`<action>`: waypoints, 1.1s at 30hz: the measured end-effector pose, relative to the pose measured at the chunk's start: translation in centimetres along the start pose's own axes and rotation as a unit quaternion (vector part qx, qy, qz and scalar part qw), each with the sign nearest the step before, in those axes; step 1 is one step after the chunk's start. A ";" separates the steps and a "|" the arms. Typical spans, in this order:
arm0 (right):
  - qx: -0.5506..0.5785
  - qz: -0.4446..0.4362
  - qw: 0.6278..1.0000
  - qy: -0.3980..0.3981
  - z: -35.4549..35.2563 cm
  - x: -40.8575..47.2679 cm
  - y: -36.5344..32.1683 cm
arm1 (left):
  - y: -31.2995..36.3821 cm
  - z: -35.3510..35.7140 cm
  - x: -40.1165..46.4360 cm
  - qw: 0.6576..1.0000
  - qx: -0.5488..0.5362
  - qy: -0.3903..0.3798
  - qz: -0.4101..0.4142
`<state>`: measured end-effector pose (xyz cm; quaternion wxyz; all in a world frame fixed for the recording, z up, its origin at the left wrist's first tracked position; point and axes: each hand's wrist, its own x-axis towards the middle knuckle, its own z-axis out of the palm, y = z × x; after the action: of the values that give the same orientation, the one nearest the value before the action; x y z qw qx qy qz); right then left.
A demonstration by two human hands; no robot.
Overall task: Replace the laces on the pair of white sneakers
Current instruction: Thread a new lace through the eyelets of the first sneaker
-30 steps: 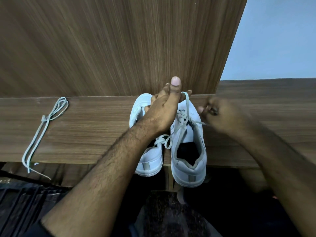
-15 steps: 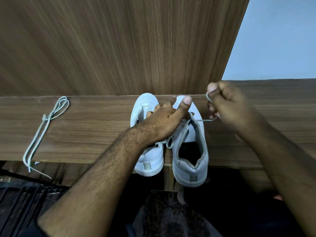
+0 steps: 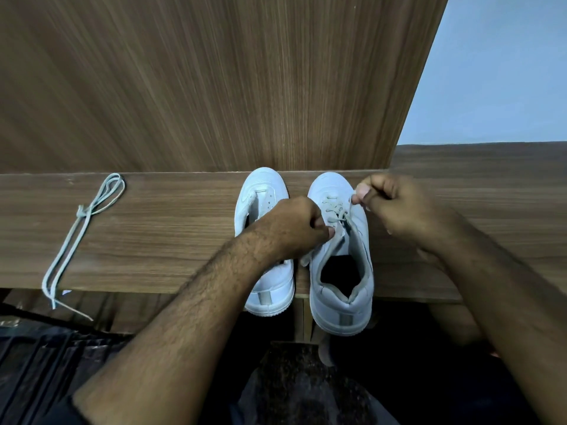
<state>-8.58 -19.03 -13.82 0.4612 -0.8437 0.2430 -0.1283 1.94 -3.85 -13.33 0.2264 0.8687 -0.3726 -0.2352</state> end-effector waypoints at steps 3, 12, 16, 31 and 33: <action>0.108 0.027 0.994 -0.017 0.1 0.3 0.1 | 0.3 -0.2 -0.1 0.999 0.035 0.019 -0.015; 0.161 0.071 0.984 0.016 -0.8 0.2 0.4 | -0.5 -1.0 0.0 0.989 0.078 0.115 -0.041; 0.250 0.026 0.968 -0.009 -0.6 -0.6 -1.6 | 1.4 -0.8 -0.6 0.967 -0.218 0.102 0.086; 0.416 -0.017 0.909 0.005 -1.5 -1.0 -3.3 | 6.0 2.9 -2.0 0.907 -0.409 -0.047 0.084; 0.412 -0.016 0.911 0.001 -1.5 -0.9 -3.1 | 5.8 2.9 -2.0 0.908 -0.404 -0.052 0.096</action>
<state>-9.10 -18.20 -10.39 0.7653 -0.5827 0.1554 -0.2252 -4.12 -6.58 -11.80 0.5595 0.6497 -0.3390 -0.3872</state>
